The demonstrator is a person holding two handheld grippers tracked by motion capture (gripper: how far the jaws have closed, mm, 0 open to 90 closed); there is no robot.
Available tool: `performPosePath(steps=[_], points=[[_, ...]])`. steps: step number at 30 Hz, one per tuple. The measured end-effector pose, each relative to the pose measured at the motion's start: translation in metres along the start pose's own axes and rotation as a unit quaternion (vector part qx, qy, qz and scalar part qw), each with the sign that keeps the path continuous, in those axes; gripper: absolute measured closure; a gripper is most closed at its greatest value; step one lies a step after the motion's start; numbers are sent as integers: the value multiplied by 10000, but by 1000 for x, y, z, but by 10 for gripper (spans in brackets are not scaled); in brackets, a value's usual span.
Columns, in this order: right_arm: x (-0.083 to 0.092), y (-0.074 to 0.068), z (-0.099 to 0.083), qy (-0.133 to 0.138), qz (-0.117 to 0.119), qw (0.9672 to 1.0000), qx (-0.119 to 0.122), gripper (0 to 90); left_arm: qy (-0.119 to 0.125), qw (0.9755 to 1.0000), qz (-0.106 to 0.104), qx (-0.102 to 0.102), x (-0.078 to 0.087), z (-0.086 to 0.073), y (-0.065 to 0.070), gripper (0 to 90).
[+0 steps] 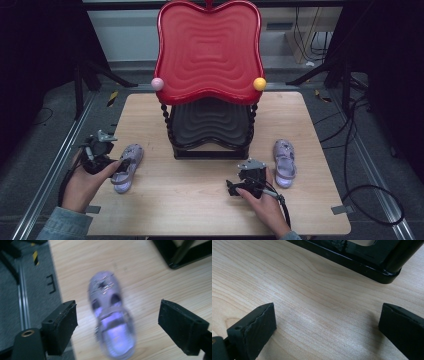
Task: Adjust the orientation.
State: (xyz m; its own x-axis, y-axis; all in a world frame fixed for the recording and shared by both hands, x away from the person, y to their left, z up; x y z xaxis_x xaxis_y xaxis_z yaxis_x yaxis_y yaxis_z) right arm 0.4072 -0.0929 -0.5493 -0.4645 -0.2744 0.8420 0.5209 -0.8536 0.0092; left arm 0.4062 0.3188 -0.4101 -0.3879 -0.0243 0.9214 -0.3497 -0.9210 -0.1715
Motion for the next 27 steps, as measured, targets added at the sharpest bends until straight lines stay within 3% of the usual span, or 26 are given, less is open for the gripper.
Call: performPosePath(steps=[4,9,19,27], points=[[0,0,0,0,1,10000,1,16,-199,9997,-43,146,-5,-10,-17,232],[0,0,0,1,-3,10000,1,16,-529,9983,-205,141,-18,-20,-25,323],[0,0,0,-2,5,10000,-4,16,-1119,9928,-416,107,-50,-31,-29,470],[0,0,0,-2,6,10000,-5,16,-1322,9894,-581,119,-64,-33,-28,550]])
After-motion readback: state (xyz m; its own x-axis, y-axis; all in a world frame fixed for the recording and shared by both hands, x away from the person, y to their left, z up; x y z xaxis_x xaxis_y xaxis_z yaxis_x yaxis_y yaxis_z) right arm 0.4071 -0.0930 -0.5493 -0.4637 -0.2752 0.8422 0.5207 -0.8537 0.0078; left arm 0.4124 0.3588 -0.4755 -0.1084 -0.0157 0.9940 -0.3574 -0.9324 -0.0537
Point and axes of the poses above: each handheld gripper's, and its own axes: x roughly backward along the jaws, z roughly out of its top, y roughly to its right, the point moved 5 cm from there along -x, roughly forward along the jaws, and after that the axes turned 14 degrees about -y, right-handed, at the moved point
